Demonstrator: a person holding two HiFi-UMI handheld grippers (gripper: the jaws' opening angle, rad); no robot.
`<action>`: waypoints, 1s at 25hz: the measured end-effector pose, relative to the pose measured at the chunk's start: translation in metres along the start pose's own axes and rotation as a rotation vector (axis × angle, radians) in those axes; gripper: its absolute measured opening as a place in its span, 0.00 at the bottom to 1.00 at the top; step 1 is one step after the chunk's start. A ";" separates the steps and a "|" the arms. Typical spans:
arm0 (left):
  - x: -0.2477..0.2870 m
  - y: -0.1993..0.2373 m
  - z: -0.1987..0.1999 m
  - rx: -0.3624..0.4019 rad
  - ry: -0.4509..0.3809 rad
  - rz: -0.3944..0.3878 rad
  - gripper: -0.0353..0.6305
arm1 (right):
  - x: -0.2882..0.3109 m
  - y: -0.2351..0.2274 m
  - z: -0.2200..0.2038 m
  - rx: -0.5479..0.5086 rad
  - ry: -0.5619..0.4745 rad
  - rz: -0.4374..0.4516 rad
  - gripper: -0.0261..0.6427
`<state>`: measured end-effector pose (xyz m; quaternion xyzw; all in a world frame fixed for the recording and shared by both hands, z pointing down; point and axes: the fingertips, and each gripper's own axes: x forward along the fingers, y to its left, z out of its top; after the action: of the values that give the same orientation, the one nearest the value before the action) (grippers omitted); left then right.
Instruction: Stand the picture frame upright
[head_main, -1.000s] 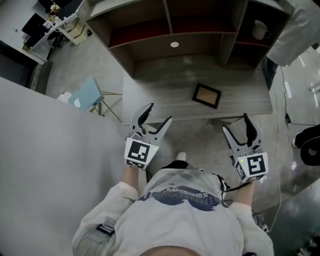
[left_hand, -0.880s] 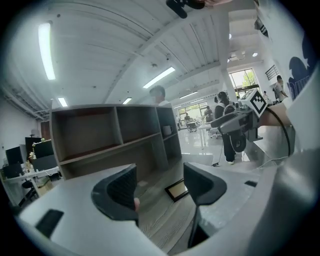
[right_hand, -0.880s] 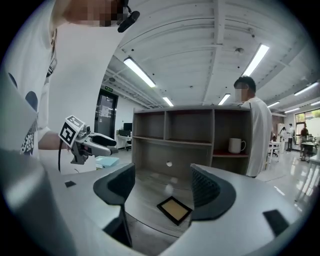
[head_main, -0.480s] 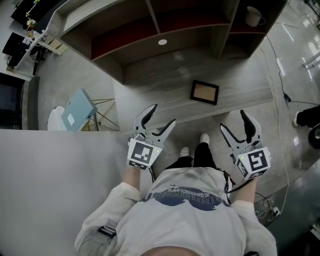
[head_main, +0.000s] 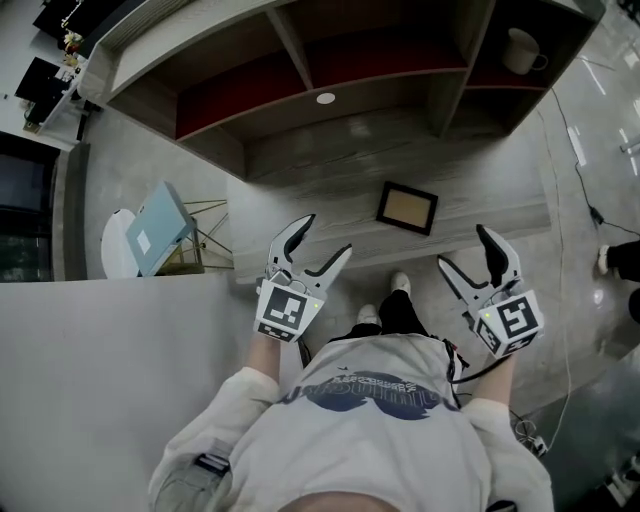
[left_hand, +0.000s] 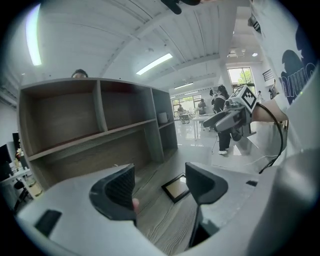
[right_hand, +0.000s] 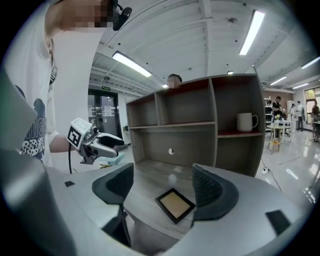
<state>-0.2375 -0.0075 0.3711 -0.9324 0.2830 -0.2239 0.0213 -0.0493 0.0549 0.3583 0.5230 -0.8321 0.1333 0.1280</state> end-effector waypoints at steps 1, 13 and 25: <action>0.009 0.001 0.004 0.007 0.007 0.002 0.50 | 0.003 -0.009 0.000 -0.005 0.010 0.012 0.55; 0.122 -0.036 -0.004 0.242 0.193 -0.208 0.52 | 0.047 -0.082 -0.031 -0.123 0.220 0.233 0.57; 0.177 -0.066 -0.092 0.494 0.420 -0.575 0.60 | 0.103 -0.077 -0.109 -0.251 0.533 0.321 0.59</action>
<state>-0.1118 -0.0394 0.5368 -0.8744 -0.0523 -0.4666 0.1226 -0.0153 -0.0244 0.5029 0.3123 -0.8508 0.1804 0.3820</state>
